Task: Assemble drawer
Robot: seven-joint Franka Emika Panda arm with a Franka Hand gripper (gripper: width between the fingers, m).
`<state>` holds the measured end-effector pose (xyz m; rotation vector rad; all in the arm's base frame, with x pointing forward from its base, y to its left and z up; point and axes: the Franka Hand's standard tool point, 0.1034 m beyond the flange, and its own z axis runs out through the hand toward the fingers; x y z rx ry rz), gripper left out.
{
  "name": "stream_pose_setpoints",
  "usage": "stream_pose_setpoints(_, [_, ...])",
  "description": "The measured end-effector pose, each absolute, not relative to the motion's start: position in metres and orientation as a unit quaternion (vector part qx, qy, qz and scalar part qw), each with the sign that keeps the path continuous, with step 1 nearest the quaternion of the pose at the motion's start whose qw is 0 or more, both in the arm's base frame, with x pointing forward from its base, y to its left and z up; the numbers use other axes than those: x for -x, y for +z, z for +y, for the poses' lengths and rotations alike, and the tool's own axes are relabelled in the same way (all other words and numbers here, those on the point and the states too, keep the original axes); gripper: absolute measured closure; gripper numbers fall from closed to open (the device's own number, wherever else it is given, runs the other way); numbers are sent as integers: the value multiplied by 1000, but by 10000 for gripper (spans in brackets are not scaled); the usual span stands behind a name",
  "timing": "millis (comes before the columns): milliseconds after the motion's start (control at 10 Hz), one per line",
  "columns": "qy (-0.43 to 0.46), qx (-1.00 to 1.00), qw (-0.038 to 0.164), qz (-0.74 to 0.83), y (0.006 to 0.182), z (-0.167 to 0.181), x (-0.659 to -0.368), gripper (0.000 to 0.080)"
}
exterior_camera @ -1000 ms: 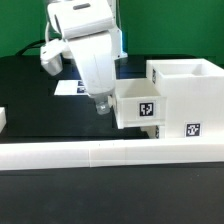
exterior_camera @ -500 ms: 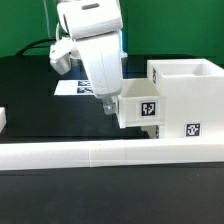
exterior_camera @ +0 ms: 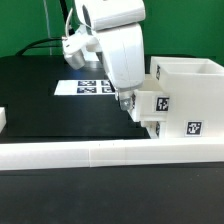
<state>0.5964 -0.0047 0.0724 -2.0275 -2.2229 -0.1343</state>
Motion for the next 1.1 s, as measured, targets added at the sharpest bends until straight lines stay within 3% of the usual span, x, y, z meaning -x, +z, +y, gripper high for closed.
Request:
stream_pose_setpoints(700, [-56,685,35,-725,55,-9,-590,150])
stream_pose_setpoints(1100, [-56,706,36,-705,55,-5,-591,150])
